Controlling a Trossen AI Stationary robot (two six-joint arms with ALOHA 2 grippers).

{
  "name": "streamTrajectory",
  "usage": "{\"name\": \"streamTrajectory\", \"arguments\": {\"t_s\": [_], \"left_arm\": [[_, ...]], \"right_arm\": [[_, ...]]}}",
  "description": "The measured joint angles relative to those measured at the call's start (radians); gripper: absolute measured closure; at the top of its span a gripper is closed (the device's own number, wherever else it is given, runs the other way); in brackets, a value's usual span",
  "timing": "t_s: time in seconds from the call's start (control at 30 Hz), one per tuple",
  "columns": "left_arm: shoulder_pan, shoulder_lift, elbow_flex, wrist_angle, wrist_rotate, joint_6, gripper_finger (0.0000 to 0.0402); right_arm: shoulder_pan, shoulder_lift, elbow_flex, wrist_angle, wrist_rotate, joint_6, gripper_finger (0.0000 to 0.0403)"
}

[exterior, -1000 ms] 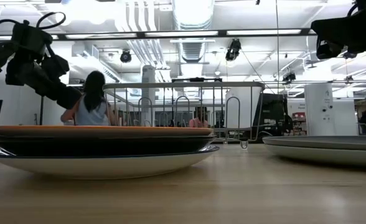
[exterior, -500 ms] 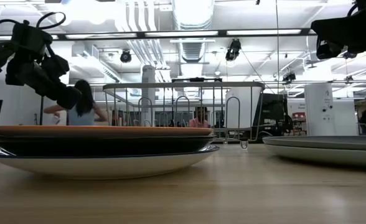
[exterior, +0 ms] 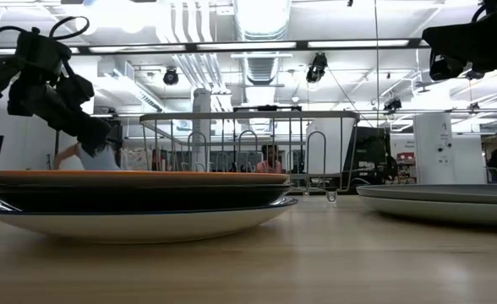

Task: Sort dishes

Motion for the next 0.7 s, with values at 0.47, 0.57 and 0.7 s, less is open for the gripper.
{"name": "streamTrajectory", "arguments": {"t_s": [0.47,0.57,0.7], "left_arm": [[0.000,0.000,0.000,0.000,0.000,0.000,0.0401],[0.000,0.000,0.000,0.000,0.000,0.000,0.0401],[0.000,0.000,0.000,0.000,0.000,0.000,0.0401]], "right_arm": [[0.000,0.000,0.000,0.000,0.000,0.002,0.0403],[0.000,0.000,0.000,0.000,-0.004,0.066,0.0403],[0.000,0.000,0.000,0.006,-0.005,0.216,0.0403]]}}
